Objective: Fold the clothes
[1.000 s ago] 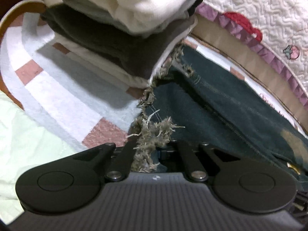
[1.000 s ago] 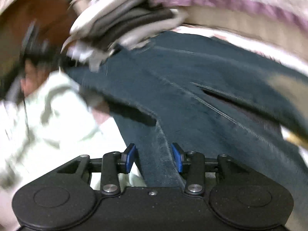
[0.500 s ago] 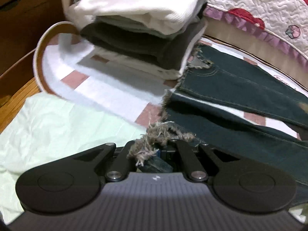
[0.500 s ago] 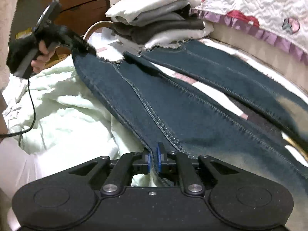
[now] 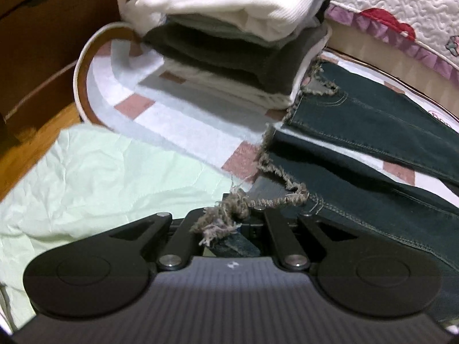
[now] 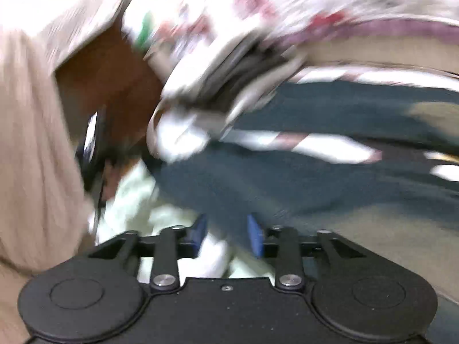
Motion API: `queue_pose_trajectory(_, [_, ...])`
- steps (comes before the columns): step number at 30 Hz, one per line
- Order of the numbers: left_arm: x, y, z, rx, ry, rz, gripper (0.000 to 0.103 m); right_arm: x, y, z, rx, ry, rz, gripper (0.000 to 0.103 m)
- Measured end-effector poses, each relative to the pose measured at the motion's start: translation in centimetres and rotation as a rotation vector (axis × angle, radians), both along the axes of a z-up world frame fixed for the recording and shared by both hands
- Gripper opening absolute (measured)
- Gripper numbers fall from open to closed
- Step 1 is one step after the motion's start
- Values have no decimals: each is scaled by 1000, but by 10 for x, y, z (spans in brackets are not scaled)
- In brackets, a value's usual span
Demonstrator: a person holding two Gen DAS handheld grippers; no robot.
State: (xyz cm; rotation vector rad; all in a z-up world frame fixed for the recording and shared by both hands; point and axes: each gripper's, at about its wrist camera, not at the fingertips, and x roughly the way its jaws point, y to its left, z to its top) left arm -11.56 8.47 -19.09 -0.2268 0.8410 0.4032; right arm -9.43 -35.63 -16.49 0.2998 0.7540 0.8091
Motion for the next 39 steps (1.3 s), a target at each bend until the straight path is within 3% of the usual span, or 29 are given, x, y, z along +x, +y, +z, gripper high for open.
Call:
queue_pose_trajectory(3, [1,1,-1,-9,9,11,4,-1,-75,17,-14,35,-332,49])
queue_pose_trajectory(8, [5,-3,-1,8,24,18,4,-40,-227,36,24,209,-918,59])
queue_pose_trajectory(10, [4,0,-1,-29,20,33,4,-67,-278,30,67,281,-1104,59])
queue_pose_trajectory(13, [1,8,-1,-111,6,60,4,-105,-332,11,190,397,-1272,61])
queue_pose_trajectory(16, [-4,16,0,-232,-25,82,13,-122,-355,-7,260,483,-1349,69])
queue_pose_trajectory(17, [-6,18,0,-272,-35,87,20,-121,-358,-12,249,516,-1340,69])
queue_pose_trajectory(20, [-10,21,0,-365,-61,104,28,-112,-369,-27,250,593,-1281,69])
queue_pose_trajectory(22, [-11,19,1,-354,-70,95,36,-98,-378,-36,244,629,-1238,69])
queue_pose_trajectory(27, [-15,14,2,-328,-93,74,54,-78,-402,-61,153,720,-1253,69])
queue_pose_trajectory(29, [-16,13,3,-318,-102,65,60,-77,-408,-75,245,751,-1272,72])
queue_pose_trajectory(30, [-17,12,4,-312,-107,61,58,-78,-410,-74,274,719,-1274,70])
queue_pose_trajectory(31, [-18,11,4,-307,-112,56,55,-79,-411,-73,301,683,-1275,50])
queue_pose_trajectory(32, [-19,10,4,-302,-116,52,21,-82,-410,-66,326,608,-1276,24])
queue_pose_trajectory(33, [-19,9,5,-296,-121,48,1,-84,-407,-55,337,518,-1271,20])
queue_pose_trajectory(37, [-30,14,17,-290,-187,52,1,-92,-389,-14,353,195,-1260,13])
queue_pose_trajectory(39, [-31,15,17,-306,-171,60,1,-85,-377,-9,236,132,-1310,12])
